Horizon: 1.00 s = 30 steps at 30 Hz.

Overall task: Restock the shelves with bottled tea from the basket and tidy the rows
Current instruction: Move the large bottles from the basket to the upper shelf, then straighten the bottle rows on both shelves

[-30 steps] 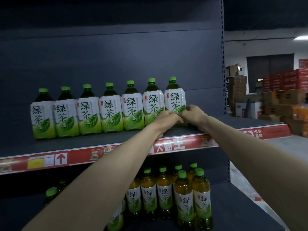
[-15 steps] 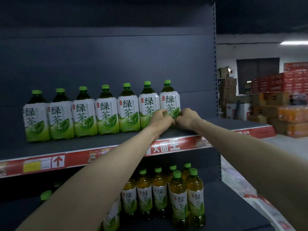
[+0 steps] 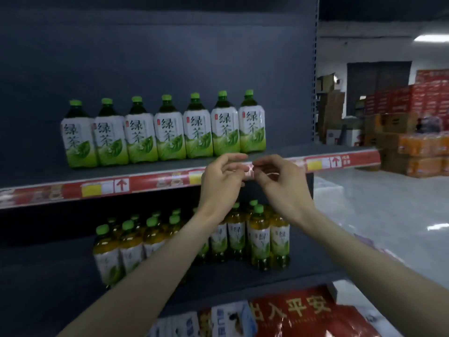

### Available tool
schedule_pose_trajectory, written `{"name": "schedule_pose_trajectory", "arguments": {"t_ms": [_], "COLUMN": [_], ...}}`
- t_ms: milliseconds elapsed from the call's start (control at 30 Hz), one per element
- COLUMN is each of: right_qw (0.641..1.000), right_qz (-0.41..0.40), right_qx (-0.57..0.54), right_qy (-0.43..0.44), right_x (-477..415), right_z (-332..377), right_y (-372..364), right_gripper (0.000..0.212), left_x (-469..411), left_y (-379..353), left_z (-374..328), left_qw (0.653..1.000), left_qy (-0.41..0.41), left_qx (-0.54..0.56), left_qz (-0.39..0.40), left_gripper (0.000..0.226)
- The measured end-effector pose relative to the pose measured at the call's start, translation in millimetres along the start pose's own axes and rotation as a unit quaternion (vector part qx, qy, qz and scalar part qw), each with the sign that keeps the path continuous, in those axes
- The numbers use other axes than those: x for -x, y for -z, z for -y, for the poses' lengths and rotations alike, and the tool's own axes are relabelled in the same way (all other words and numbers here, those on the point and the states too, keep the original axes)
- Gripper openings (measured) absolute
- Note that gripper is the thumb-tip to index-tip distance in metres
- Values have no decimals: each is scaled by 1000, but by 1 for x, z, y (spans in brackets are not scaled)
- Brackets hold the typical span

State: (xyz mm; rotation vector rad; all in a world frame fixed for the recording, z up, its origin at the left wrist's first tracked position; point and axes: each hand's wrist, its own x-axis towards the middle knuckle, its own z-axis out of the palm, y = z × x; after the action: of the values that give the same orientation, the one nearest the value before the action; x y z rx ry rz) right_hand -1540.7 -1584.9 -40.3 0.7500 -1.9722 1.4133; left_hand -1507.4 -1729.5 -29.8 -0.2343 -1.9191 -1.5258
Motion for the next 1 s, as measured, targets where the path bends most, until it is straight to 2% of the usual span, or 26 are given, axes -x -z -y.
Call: {"name": "schedule_pose_trajectory", "arguments": {"t_ms": [100, 233, 433, 533, 600, 767, 933, 1000], "right_qw": [999, 987, 958, 936, 913, 829, 743, 712], "right_qz": [38, 106, 171, 212, 254, 391, 469, 505], "right_qx": [0, 4, 30, 67, 97, 186, 244, 244], "right_qy": [-29, -117, -230, -274, -304, -355, -410, -423], "right_x": [73, 167, 280, 322, 345, 395, 433, 449], "right_z": [-12, -47, -93, -112, -123, -160, -199, -215], "right_y": [-12, -30, -52, -56, -57, -69, -95, -106], "right_gripper": [16, 22, 18, 21, 23, 34, 33, 33], "left_x": [58, 140, 245, 291, 314, 355, 389, 396], "left_y": [19, 37, 54, 56, 57, 61, 52, 46], "left_z": [29, 82, 158, 192, 212, 272, 325, 340], "left_qw": [998, 987, 956, 933, 917, 861, 757, 722], "left_qy": [45, 133, 272, 326, 356, 440, 538, 580], "left_qx": [-17, -62, -89, -112, -122, -175, -209, -201], "left_qz": [32, 63, 71, 106, 131, 187, 307, 318], "left_gripper": [33, 31, 30, 33, 30, 20, 12, 18]}}
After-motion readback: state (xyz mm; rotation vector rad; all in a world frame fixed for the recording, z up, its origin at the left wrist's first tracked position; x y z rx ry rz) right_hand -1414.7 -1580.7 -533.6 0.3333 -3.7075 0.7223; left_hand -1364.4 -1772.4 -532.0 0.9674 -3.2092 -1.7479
